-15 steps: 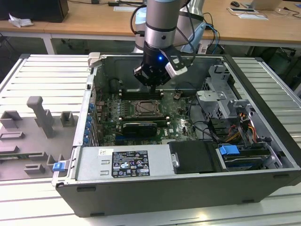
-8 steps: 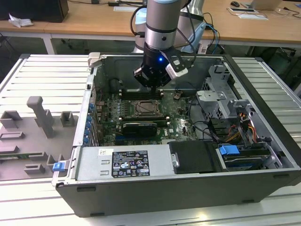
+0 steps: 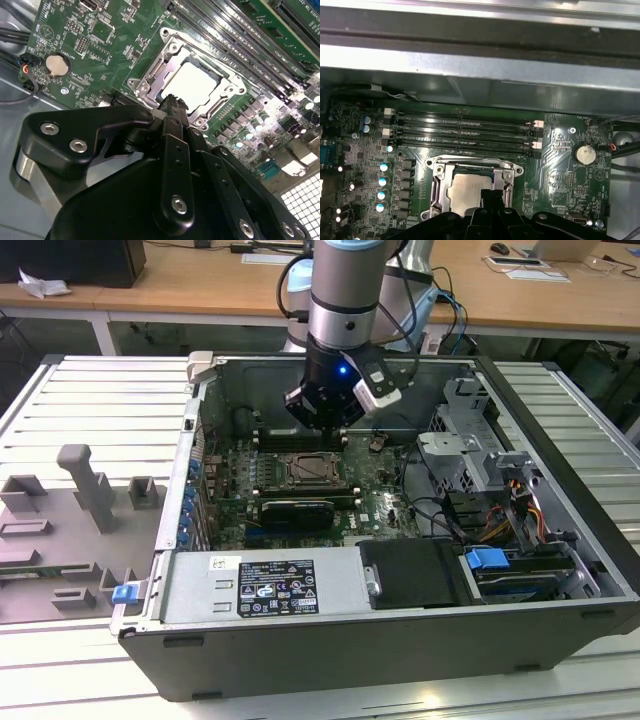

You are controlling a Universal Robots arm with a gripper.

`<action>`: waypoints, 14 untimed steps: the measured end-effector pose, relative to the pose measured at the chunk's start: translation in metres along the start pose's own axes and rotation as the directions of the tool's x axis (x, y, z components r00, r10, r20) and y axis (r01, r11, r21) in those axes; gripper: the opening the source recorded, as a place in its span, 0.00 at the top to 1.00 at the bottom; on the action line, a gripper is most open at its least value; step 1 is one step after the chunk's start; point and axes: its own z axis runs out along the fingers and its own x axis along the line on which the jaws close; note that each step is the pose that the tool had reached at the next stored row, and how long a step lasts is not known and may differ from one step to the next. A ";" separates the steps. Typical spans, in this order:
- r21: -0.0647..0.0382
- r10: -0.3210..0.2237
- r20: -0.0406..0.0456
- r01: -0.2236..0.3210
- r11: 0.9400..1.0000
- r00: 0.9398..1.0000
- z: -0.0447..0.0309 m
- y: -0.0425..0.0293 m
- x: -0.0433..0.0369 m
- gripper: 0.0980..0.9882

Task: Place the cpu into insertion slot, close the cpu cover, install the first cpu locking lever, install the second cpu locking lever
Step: 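Install the second cpu locking lever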

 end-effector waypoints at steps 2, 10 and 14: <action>0.000 0.000 0.000 0.000 1.000 1.000 -0.0001 -0.0025 0.0002 0.99; 0.000 0.000 0.000 0.000 1.000 1.000 -0.0004 -0.0088 0.0007 0.99; 0.000 0.000 0.000 0.000 1.000 1.000 -0.0005 -0.0109 0.0009 0.99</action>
